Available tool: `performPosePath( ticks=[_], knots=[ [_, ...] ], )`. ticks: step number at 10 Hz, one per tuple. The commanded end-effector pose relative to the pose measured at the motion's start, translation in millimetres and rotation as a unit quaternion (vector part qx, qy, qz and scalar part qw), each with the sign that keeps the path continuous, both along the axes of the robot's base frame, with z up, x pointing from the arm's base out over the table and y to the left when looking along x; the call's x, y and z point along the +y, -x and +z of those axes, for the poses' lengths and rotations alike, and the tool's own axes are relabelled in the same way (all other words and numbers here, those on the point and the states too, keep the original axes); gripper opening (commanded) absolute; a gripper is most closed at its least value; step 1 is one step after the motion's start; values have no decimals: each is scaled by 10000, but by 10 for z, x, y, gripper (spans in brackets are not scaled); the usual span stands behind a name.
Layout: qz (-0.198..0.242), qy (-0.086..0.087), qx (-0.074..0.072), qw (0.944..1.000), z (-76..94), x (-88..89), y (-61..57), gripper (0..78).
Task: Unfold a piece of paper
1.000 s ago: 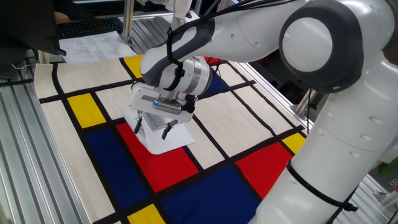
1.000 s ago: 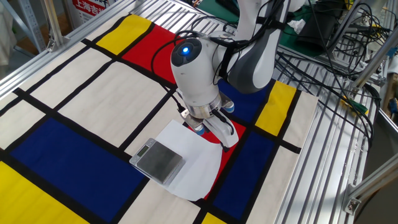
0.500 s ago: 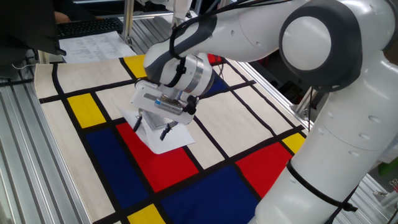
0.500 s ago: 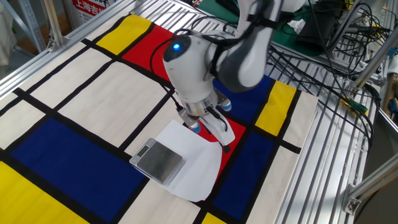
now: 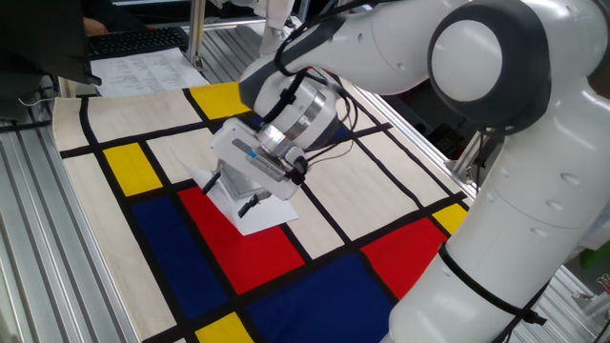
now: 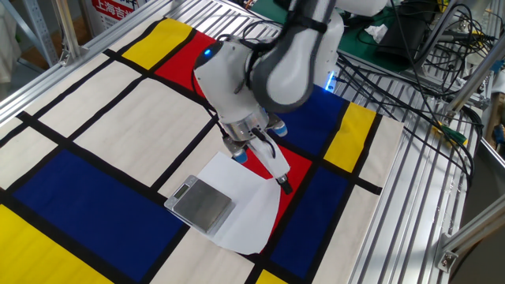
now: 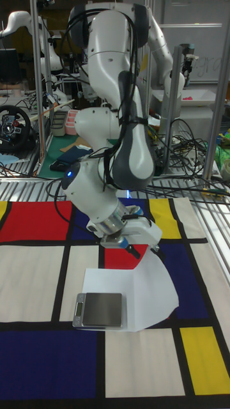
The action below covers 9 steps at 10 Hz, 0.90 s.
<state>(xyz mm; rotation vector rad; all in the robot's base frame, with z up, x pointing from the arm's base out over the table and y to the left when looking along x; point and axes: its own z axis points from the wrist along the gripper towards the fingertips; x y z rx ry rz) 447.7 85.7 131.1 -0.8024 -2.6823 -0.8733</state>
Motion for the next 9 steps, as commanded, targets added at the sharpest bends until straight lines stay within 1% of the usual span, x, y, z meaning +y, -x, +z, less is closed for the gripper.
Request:
performPosePath(
  ticks=[1, 3, 4, 5, 6, 7, 8, 9],
  knots=[
    [-72, -12, 27, 10000, 6, -2, -6, 774],
    [-9, 295, -20, 9996, 6, -2, -6, 774],
    [14, 347, -37, 9994, 6, -2, -6, 774],
    [125, 558, -33, 9984, 6, -2, -6, 774],
    [150, 620, -23, 9980, 6, -2, -6, 774],
    [501, 1059, -28, 9931, 6, -2, -6, 774],
    [566, 1066, -61, 9927, 6, -2, -6, 774],
    [576, 1070, -62, 9926, 6, -2, -6, 774]
  ],
)
